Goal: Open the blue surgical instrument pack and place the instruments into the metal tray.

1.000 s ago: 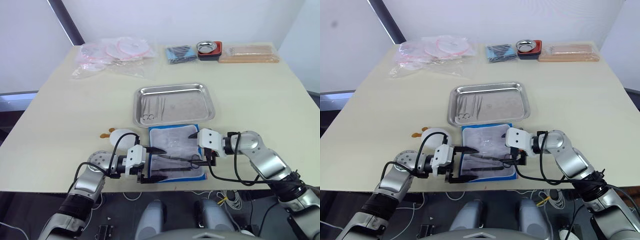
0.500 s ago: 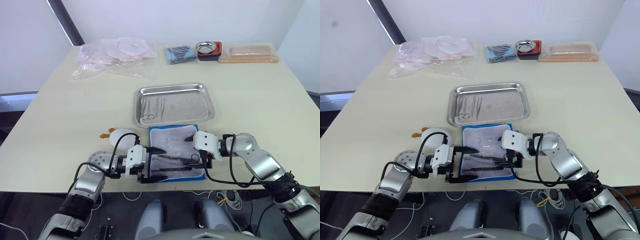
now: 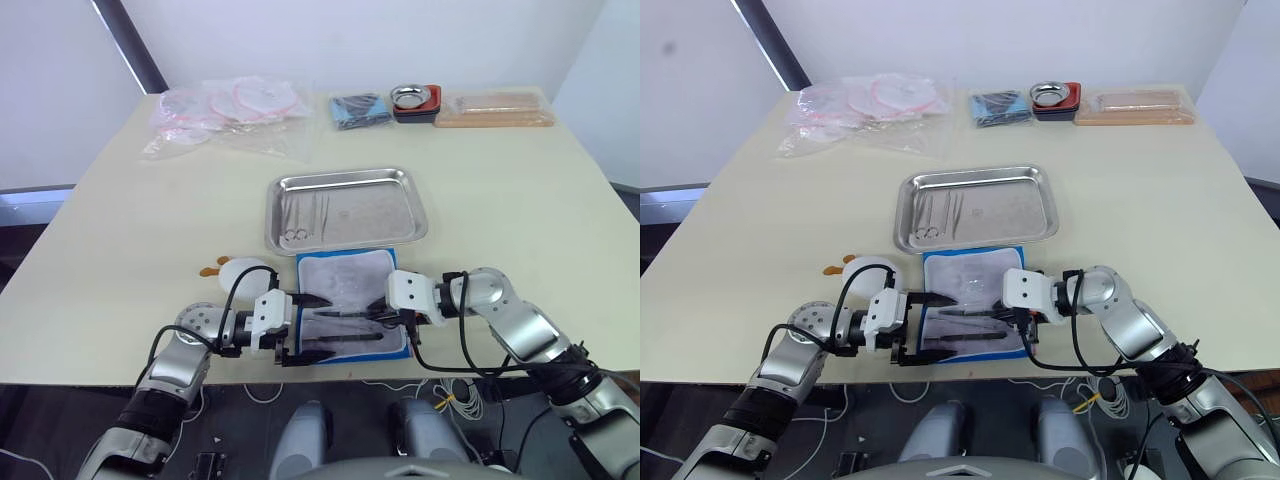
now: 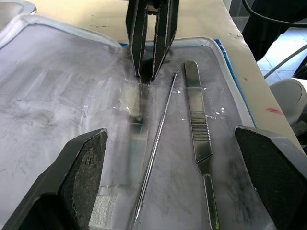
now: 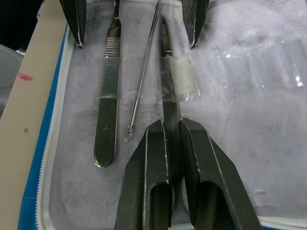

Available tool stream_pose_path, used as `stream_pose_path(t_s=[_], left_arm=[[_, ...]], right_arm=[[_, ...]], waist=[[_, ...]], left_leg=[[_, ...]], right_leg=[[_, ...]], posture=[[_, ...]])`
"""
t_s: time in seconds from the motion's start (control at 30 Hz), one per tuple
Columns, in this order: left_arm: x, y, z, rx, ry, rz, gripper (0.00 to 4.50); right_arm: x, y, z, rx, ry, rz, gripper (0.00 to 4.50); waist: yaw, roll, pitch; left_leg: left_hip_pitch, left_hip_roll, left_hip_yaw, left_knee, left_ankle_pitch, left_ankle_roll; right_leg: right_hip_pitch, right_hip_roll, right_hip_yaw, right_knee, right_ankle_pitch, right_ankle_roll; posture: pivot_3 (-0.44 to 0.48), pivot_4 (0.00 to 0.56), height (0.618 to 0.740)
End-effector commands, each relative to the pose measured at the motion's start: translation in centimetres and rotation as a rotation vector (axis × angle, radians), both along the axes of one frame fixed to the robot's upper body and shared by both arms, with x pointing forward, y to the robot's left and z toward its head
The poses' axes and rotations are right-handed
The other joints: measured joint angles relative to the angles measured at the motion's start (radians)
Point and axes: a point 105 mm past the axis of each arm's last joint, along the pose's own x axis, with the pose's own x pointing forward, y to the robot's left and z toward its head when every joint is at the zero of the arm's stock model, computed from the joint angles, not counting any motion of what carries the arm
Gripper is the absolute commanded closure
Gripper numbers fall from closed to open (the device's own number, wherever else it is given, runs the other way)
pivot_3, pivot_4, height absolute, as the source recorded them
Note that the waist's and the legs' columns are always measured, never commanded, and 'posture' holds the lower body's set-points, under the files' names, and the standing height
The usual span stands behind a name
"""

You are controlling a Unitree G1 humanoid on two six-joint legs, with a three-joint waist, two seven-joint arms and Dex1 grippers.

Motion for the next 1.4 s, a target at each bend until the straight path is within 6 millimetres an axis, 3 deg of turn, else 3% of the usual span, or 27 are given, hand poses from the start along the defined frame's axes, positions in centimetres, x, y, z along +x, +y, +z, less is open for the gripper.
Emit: stream_pose_path(t_s=[0.03,0.23,0.63,0.97,1.4], left_arm=[[-1.7,1.2,-4.0,0.119,0.148,0.024,0.00],[-1.5,1.2,-4.1,0.120,0.156,0.036,0.00],[-1.6,0.8,-4.4,0.108,0.177,0.043,0.00],[-1.5,0.8,-4.5,0.105,0.179,0.054,0.00],[-1.2,1.2,-4.3,0.104,0.194,0.062,0.00]], right_arm=[[0.4,-0.6,-0.2,-0.007,0.009,-0.025,4.43],[0.0,0.1,1.3,0.041,-0.042,0.068,4.43],[-0.5,0.9,3.3,-0.082,-0.169,0.172,4.43],[-0.4,0.2,3.9,-0.186,-0.187,0.164,4.43],[-0.3,-3.0,4.7,-0.286,-0.188,0.136,4.43]], waist=[[0.000,-0.001,-0.001],[0.000,-0.001,-0.001],[0.002,0.000,0.000],[0.005,0.000,0.000],[0.005,0.000,0.000]], left_leg=[[0.000,0.000,0.000,0.000,0.000,0.000],[-0.001,0.000,0.000,0.000,0.000,0.000],[-0.002,0.000,0.000,0.000,0.000,0.000],[-0.002,-0.001,0.000,0.000,0.000,0.000],[-0.003,-0.001,0.000,0.000,0.000,0.000]], right_leg=[[0.000,0.000,0.000,0.000,0.000,0.000],[0.000,0.000,0.000,0.000,0.000,0.000],[-0.001,0.000,0.000,-0.001,0.000,0.000],[-0.001,-0.001,0.000,-0.001,0.000,0.000],[-0.001,-0.001,0.000,-0.002,0.000,0.000]], posture=[[0.000,0.150,0.740],[0.000,0.150,0.740],[0.000,0.150,0.740],[0.000,0.150,0.740],[0.000,0.150,0.740]])
